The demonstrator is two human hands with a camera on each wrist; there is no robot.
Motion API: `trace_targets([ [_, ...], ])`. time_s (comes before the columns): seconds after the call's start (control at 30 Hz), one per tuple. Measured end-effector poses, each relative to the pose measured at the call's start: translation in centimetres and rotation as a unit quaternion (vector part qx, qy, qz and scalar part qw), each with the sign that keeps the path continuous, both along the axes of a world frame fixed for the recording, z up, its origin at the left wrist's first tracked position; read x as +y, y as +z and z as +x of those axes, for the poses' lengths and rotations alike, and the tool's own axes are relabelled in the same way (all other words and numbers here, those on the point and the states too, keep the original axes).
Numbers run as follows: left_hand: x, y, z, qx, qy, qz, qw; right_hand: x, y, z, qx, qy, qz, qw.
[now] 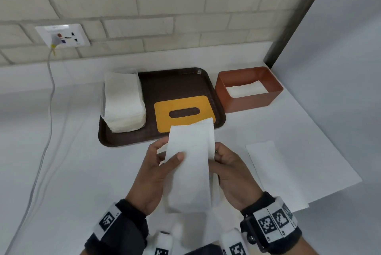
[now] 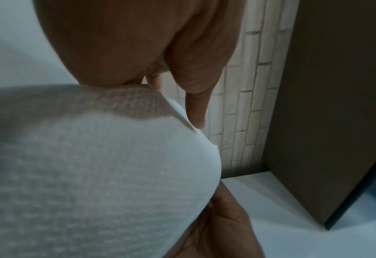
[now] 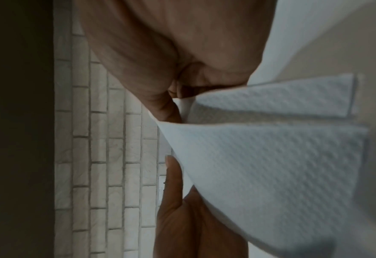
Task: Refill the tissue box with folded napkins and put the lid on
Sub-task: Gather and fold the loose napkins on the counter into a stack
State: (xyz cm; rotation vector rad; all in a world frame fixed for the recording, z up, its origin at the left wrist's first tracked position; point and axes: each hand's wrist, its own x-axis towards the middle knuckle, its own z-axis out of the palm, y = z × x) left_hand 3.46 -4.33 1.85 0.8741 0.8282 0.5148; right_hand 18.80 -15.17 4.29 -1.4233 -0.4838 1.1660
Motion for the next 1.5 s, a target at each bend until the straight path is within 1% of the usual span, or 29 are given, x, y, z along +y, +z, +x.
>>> trace_targets([
  [0.1,-0.4,0.1,0.7,-0.016,-0.009,-0.054,0.998,-0.2,0.0,0.0,0.007,-0.001,0.006,1.000],
  [0.3,-1.1,0.3,1.5,-0.057,-0.042,-0.095,0.993,-0.7,-1.0,-0.4,0.074,-0.034,0.036,0.996],
  [0.33,-1.2,0.3,1.5,-0.062,-0.042,-0.093,0.993,-0.7,-1.3,-0.6,0.071,-0.029,0.047,0.996],
  [0.37,-1.2,0.3,1.5,-0.065,-0.039,-0.087,0.993,-0.8,-1.6,-0.7,0.048,-0.014,0.053,0.997],
  [0.4,-1.1,0.4,1.5,-0.062,-0.034,-0.069,0.995,-0.8,-1.7,-0.7,0.010,0.003,0.054,0.998],
  [0.43,-1.1,0.5,1.4,-0.051,-0.033,-0.023,0.998,-0.8,-1.9,-0.6,-0.041,0.022,0.057,0.997],
  [0.47,-1.2,0.8,1.4,-0.030,-0.041,0.053,0.997,-0.8,-2.0,-0.6,-0.096,0.044,0.062,0.992],
  [0.53,-1.2,1.5,1.3,0.001,-0.071,0.210,0.975,-0.7,-2.1,-0.3,-0.198,0.080,0.051,0.975],
  [0.57,-1.2,1.9,1.2,0.000,-0.084,0.257,0.963,-0.6,-2.1,-0.2,-0.236,0.088,0.046,0.967],
  [0.63,-0.9,2.2,1.1,-0.021,-0.098,0.298,0.949,-0.5,-1.7,0.0,-0.269,0.091,0.046,0.958],
  [0.73,-0.4,2.6,0.9,-0.033,-0.093,0.325,0.941,-0.5,-1.0,0.2,-0.290,0.090,0.055,0.951],
  [0.83,-0.1,3.2,0.3,-0.058,-0.052,0.296,0.952,-0.5,-0.4,0.5,-0.287,0.067,0.083,0.952],
  [0.9,0.3,2.7,-0.3,-0.043,-0.038,0.291,0.955,-0.5,-0.8,0.6,-0.295,0.067,0.094,0.949],
  [0.93,0.5,2.2,-0.5,-0.024,-0.051,0.295,0.954,-0.3,-1.3,0.6,-0.307,0.080,0.085,0.945],
  [1.0,0.8,1.1,-0.6,0.019,-0.107,0.297,0.949,-0.1,-2.5,0.7,-0.343,0.115,0.046,0.931],
  [1.07,0.4,0.4,-0.3,0.031,-0.126,0.278,0.952,-0.2,-3.4,0.7,-0.372,0.122,0.024,0.920],
  [1.13,0.0,0.4,0.1,0.015,-0.108,0.256,0.960,-0.4,-3.6,0.7,-0.364,0.110,0.032,0.924],
  [1.2,-0.1,0.5,0.4,0.009,-0.082,0.260,0.962,-0.4,-3.6,0.8,-0.342,0.102,0.039,0.933],
  [1.27,0.0,0.8,0.7,0.026,-0.070,0.269,0.960,-0.3,-3.4,0.9,-0.345,0.120,0.024,0.931],
  [1.33,0.0,0.8,0.8,0.033,-0.051,0.257,0.964,-0.4,-2.9,1.5,-0.349,0.156,-0.007,0.924],
  [1.37,0.1,1.0,0.8,0.027,-0.032,0.245,0.969,-0.6,-2.7,2.2,-0.344,0.161,-0.024,0.925],
  [1.4,0.1,1.2,0.7,0.020,-0.006,0.228,0.973,-0.9,-2.3,3.2,-0.341,0.146,-0.045,0.928],
  [1.43,0.4,1.5,0.4,0.010,0.016,0.212,0.977,-1.5,-2.2,4.6,-0.343,0.111,-0.071,0.930],
  [1.47,0.6,1.8,0.2,-0.004,0.032,0.193,0.981,-2.4,-2.2,6.2,-0.360,0.063,-0.110,0.924],
  [1.5,0.8,2.1,0.0,-0.019,0.044,0.170,0.984,-3.2,-2.2,8.1,-0.393,0.017,-0.174,0.903],
])
